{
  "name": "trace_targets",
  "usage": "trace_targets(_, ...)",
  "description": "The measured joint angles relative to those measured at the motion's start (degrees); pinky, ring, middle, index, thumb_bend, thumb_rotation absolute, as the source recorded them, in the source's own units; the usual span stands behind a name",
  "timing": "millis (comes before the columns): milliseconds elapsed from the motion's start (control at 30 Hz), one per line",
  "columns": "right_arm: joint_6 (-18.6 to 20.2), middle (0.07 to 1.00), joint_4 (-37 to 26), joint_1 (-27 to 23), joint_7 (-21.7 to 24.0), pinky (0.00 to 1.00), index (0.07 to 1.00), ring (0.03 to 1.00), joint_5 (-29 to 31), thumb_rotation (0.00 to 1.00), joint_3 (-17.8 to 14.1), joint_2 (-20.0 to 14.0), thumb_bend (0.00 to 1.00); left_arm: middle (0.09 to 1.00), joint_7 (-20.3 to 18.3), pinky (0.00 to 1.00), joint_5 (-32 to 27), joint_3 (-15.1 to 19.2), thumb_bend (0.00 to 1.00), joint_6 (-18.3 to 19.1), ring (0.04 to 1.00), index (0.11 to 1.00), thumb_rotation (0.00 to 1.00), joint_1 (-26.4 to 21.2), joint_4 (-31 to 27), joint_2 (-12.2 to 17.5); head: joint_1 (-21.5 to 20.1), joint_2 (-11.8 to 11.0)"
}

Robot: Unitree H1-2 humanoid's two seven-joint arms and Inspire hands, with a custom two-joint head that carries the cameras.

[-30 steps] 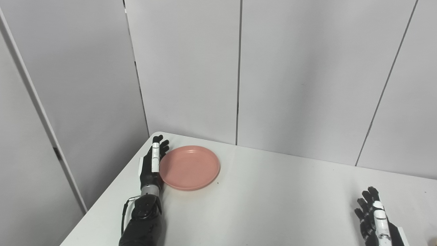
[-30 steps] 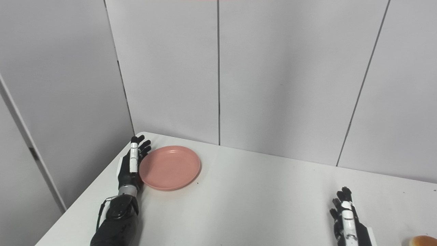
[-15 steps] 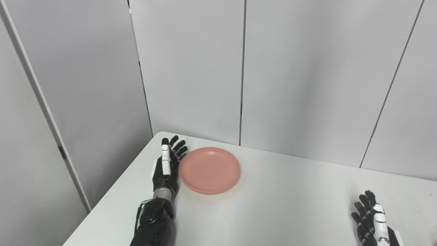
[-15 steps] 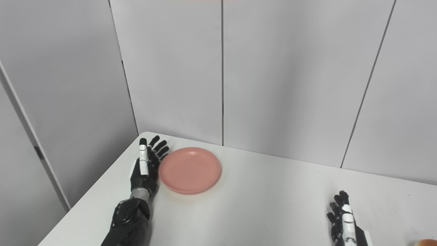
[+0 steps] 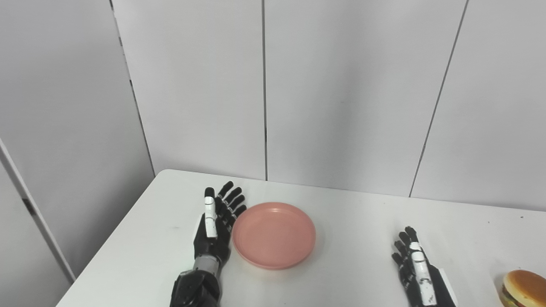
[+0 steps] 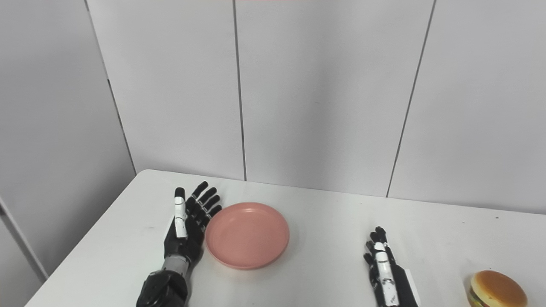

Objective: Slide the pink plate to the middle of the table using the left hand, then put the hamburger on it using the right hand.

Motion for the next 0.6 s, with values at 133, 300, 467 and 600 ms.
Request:
trace_targets(133, 0.0, 1.0, -1.3, 0.2, -0.2, 1.0, 1.0, 1.0, -1.3, 0.88, 0.4, 0.1, 0.57, 0.858, -0.8, 0.86, 0.1, -1.2, 0.83, 0.6, 0.88, 0.846, 0.99, 0.4, -0.4, -0.1, -1.9, 1.0)
trace_targets(300, 0.0, 0.997, -2.6, 0.2, -1.6, 1.0, 1.0, 1.0, -2.3, 0.88, 0.5, 0.9, 0.6, 0.864, -1.6, 0.87, 1.3, -3.2, 0.83, 0.8, 0.886, 0.852, 1.0, 1.1, -1.5, -0.3, -4.3, 2.6)
trace_targets(467, 0.0, 0.999, -2.6, 0.2, -2.0, 1.0, 1.0, 1.0, -3.3, 0.91, 1.4, 1.3, 0.61, 0.889, -0.7, 0.91, 4.8, -6.2, 0.83, 1.8, 0.905, 0.876, 1.0, 3.7, -5.5, -2.3, -6.4, 4.1)
trace_targets(600, 0.0, 0.999, -3.0, 0.1, -2.3, 1.0, 1.0, 0.999, -4.6, 0.92, 1.9, 1.2, 0.58, 0.922, -0.3, 0.94, 6.5, -7.5, 0.8, 3.4, 0.933, 0.913, 1.0, 5.7, -8.8, -3.6, -7.4, 5.2)
